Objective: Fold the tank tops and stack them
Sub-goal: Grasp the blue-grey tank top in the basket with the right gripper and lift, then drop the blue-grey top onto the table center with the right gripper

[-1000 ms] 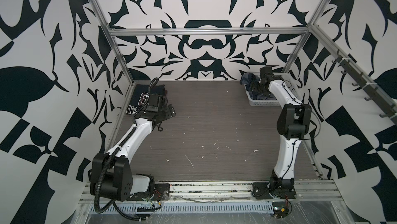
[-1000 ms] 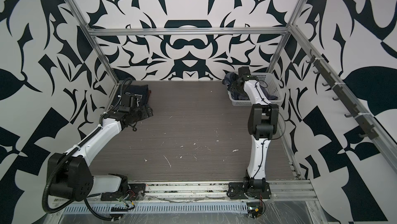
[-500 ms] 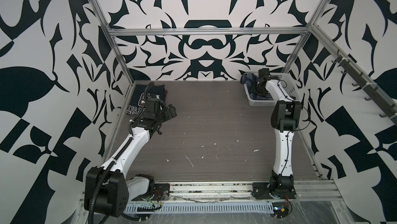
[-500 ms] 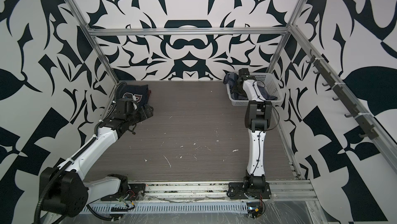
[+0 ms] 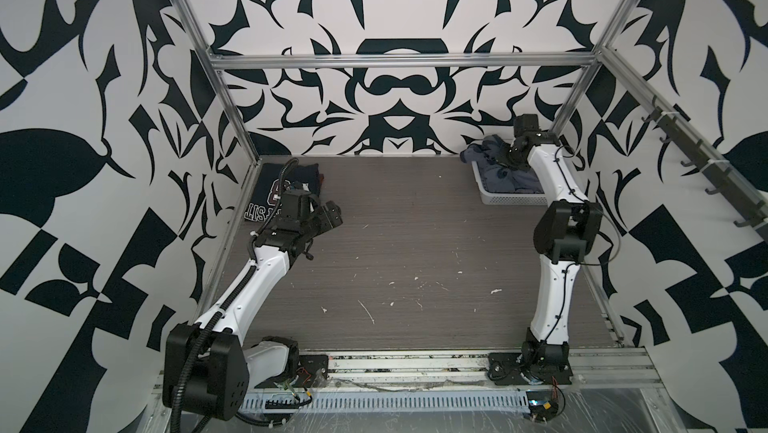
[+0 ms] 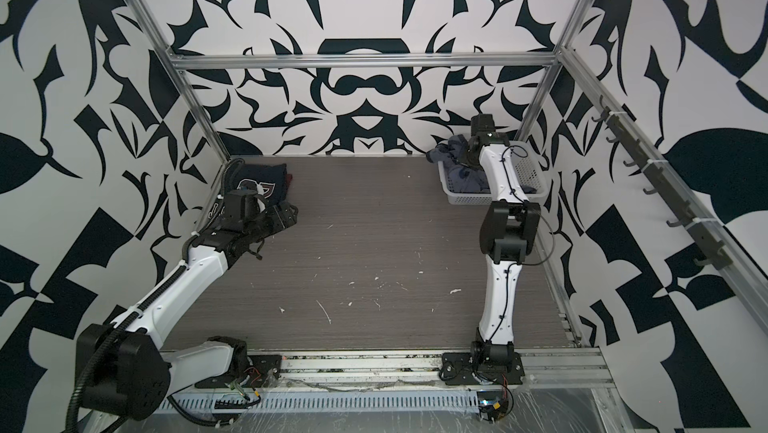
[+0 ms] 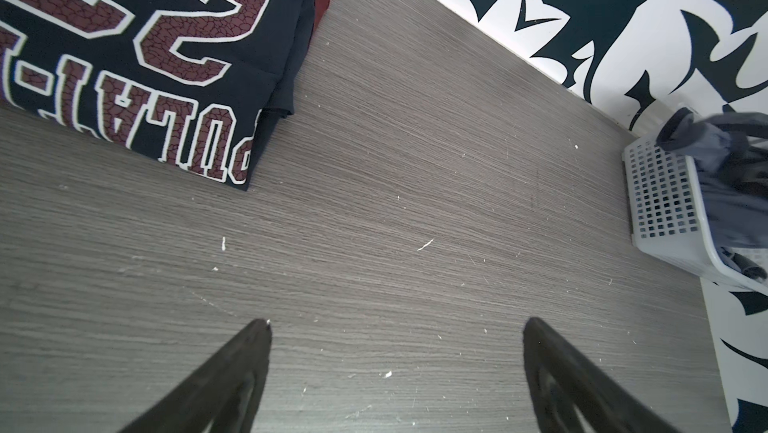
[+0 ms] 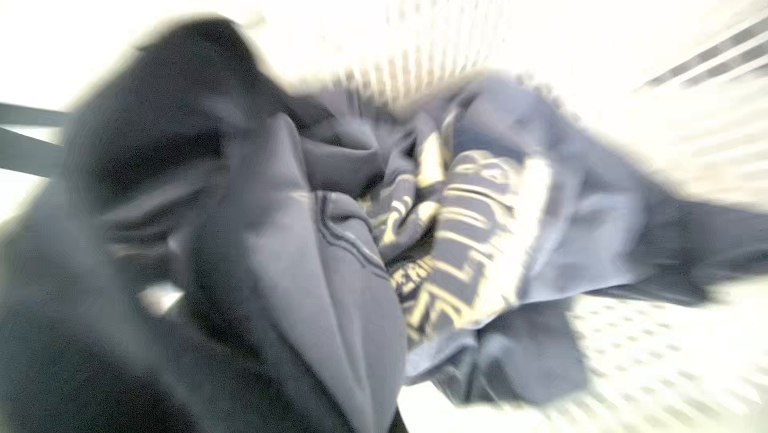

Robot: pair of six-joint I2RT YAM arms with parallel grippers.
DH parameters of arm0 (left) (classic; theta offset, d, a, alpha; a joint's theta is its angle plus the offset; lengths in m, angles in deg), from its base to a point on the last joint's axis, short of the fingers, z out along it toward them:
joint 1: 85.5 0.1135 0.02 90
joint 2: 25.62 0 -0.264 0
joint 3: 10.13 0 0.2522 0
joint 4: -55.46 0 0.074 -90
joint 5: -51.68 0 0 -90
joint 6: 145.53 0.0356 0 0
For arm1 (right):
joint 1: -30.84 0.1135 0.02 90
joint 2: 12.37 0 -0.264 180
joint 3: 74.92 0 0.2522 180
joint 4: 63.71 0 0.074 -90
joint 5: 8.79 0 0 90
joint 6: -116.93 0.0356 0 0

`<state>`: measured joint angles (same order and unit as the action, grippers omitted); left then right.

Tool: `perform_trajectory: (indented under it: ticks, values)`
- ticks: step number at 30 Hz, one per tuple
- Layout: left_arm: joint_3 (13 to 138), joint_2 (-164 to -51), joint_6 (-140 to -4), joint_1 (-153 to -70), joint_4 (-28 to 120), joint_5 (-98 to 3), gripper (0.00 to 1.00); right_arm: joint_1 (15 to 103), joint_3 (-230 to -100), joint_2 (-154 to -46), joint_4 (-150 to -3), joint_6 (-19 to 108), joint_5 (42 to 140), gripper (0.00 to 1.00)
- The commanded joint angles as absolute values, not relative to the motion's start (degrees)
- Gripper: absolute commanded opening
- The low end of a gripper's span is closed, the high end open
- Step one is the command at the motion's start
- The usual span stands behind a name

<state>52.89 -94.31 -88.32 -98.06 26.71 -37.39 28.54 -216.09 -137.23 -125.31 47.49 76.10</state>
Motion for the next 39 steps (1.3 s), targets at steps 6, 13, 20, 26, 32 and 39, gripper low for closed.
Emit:
perform_trajectory:
  ticks: [6,13,20,26,32,39]
  values:
    - [51.31,-90.68,-88.91,-97.98,25.39,-38.15,0.97,35.18,-219.64,-119.43,-125.85,44.91,71.49,0.0]
    - [50.9,-88.7,-88.75,-97.98,24.38,-37.31,0.97,47.51,-219.92,-111.57,-126.78,43.56,73.12,0.0]
    - [49.54,-86.54,-88.35,-97.98,23.15,-36.36,0.97,62.61,-209.99,-106.89,-124.54,44.37,75.82,0.0]
    - [48.94,-84.31,-88.85,-97.98,19.81,-36.44,0.98,71.33,-191.42,-105.64,-118.98,46.58,76.42,0.43]
    - [52.13,-86.71,-89.71,-97.98,10.35,-38.0,0.97,73.34,-175.04,-103.91,-115.08,52.39,79.48,0.86]
    - [56.88,-95.66,-88.27,-105.82,4.64,-42.98,0.93,73.34,-158.38,-94.46,-112.82,56.06,80.08,0.86]
